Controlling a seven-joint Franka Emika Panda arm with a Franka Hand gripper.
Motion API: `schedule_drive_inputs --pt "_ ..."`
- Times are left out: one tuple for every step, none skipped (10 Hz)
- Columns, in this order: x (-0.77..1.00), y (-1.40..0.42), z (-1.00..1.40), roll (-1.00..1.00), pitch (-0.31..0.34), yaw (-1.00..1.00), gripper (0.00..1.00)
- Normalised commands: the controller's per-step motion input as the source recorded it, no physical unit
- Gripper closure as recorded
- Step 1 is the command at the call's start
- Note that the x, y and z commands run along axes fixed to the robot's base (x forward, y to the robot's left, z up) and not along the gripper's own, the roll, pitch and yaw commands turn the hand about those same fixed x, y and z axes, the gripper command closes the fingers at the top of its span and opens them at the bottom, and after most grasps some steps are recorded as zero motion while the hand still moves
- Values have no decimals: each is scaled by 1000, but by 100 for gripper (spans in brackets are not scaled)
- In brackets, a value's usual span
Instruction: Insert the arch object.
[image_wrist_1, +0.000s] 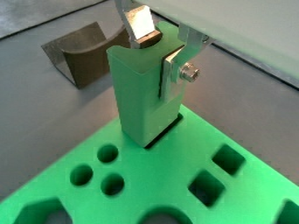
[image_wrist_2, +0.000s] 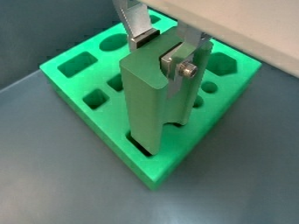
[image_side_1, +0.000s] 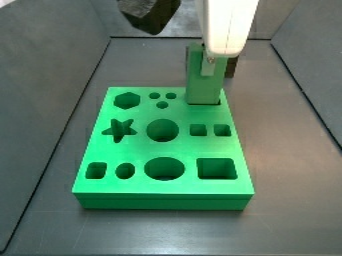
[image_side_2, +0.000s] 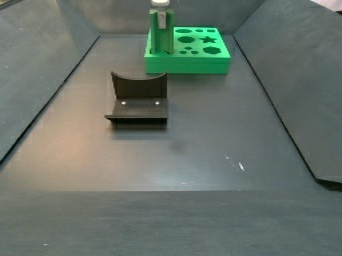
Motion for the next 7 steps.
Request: schedule_drive_inputs --pt "306 77 -289 -81 0 0 100" --pt "0 0 -377 -149 -127 -3 100" --pt "-86 -120 -194 -117 -110 0 100" --pt "-160 -274 -129 -64 -121 89 100" --pt "-486 -154 -191 -91 -229 89 100" --pt "-249 -143 -223 -57 -153 100 100" --pt "0 0 -357 0 -50 17 100"
